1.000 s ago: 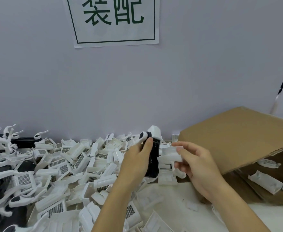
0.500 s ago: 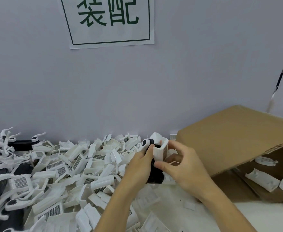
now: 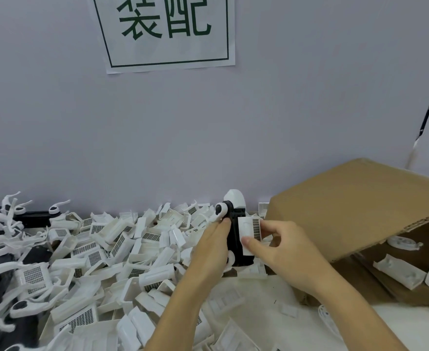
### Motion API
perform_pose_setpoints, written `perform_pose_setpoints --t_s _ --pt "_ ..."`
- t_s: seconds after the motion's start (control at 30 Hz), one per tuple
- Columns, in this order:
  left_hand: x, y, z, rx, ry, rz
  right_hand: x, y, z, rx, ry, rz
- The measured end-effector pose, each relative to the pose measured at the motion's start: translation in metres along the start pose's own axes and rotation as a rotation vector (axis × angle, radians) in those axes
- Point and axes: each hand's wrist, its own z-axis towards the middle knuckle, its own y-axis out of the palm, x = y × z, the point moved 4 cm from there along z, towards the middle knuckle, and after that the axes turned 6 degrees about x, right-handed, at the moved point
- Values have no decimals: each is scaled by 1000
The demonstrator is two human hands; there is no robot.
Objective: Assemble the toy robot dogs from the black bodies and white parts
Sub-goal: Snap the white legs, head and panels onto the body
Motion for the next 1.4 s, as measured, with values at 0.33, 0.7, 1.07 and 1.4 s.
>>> perform_pose_setpoints --t_s 0.33,0.7,1.07,1.4 --pt "4 14 -16 -254 89 28 -8 -5 1 118 -54 9" --pt "9 13 -14 -225 177 14 -7 4 0 96 -38 -62" --pt "12 14 -11 -171 232 -69 -14 12 -4 195 -133 -186" --pt "11 4 -6 -112 115 -266 -22 7 -3 73 -79 4"
